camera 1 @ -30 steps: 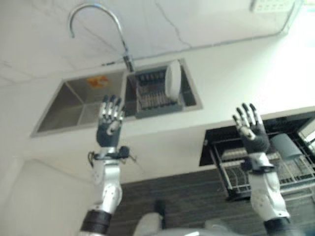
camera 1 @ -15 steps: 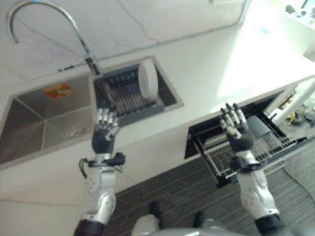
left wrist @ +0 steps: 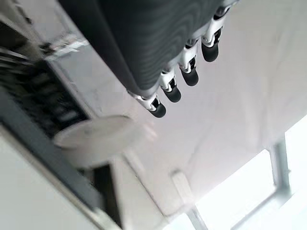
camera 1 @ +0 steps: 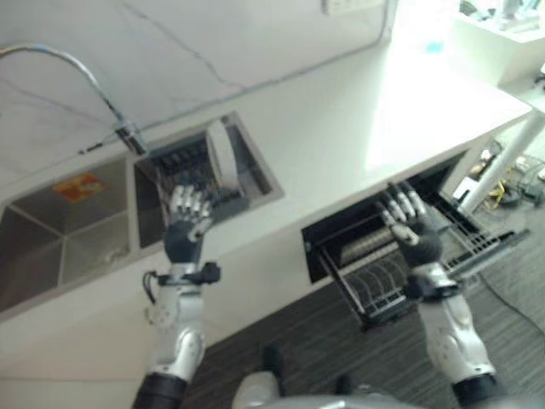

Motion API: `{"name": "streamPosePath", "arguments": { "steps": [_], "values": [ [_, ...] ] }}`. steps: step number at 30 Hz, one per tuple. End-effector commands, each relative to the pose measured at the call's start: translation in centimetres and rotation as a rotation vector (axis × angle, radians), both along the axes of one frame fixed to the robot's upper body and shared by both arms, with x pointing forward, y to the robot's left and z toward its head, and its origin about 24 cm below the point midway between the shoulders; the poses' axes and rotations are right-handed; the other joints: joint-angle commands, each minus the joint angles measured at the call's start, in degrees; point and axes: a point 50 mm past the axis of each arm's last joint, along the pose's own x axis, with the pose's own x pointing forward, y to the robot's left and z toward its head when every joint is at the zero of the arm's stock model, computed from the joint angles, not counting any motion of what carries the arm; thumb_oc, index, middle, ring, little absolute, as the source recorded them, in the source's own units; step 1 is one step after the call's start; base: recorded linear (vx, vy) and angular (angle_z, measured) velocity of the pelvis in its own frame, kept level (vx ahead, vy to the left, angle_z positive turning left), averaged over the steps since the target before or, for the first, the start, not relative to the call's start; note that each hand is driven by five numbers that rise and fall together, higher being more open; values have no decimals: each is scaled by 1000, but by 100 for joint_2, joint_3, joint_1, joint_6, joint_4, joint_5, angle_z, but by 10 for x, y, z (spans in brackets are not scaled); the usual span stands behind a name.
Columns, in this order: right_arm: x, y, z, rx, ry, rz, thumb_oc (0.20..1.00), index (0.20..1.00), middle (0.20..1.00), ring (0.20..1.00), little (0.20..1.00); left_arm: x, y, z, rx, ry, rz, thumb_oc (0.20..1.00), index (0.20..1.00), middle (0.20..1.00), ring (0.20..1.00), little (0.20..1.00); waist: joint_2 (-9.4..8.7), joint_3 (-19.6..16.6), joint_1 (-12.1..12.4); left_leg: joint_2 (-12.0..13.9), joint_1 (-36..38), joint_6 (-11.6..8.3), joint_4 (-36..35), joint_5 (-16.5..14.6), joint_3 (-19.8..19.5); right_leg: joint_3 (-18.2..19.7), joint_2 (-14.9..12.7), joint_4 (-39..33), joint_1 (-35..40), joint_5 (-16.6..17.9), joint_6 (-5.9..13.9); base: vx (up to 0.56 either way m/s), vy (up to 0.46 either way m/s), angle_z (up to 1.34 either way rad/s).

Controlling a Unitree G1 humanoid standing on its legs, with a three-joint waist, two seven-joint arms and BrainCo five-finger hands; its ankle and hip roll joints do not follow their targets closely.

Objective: Place the dishes in the dishwasher.

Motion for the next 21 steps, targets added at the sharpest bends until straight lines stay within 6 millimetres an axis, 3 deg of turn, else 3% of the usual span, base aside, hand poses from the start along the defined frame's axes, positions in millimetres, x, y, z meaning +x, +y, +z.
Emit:
{"name": "streamPosePath", "arguments": {
  "steps": [1,9,12,15,16,19,21],
  "values": [
    [4,8,30,34,-166,1,1000,1000,1000,1000,1000,-1,7,25,76,-129,-14,1000,1000,1000,1000,1000,-100,-168,131,-45,-162,-48,66,-421,-106,43,-627,-32,29,16,474,41,10,22],
    [8,11,32,54,-164,-10,1000,1000,1000,1000,1000,-1,-9,31,155,-181,-186,1000,1000,1000,1000,1000,-128,-242,186,-56,-87,1,15,-513,-85,-44,-700,-98,14,68,537,1,-3,2],
    [8,9,34,61,-173,-24,1000,1000,1000,1000,1000,-3,-27,40,254,-262,-402,1000,1000,1000,1000,1000,-129,-262,141,-46,-42,7,15,-562,-69,-51,-709,-107,-10,96,570,-11,-6,0],
    [11,7,36,84,-183,-48,1000,1000,1000,1000,1000,-7,-67,35,191,-223,-838,1000,1000,1000,1000,1000,-99,-269,71,-51,17,24,15,-623,-97,-13,-702,-112,-38,128,599,-43,-12,1],
    [12,6,36,91,-182,-53,1000,1000,1000,1000,1000,-8,-73,34,181,-211,-892,1000,1000,1000,1000,1000,-94,-265,60,-54,32,26,15,-634,-99,-3,-699,-115,-35,132,604,-37,-14,1],
    [15,-4,38,117,-197,-104,1000,1000,1000,1000,1000,-11,-103,3,103,39,-1095,1000,1000,1000,1000,1000,-95,-281,-53,-66,99,41,15,-701,-92,81,-673,-87,-57,134,620,0,0,0],
    [16,-14,40,128,-203,-125,1000,1000,1000,1000,1000,-13,-107,-21,128,171,-1119,1000,1000,1000,1000,1000,-109,-285,-108,-72,118,54,15,-730,-92,150,-654,-58,-93,119,612,-19,-15,0]
  ]
}}
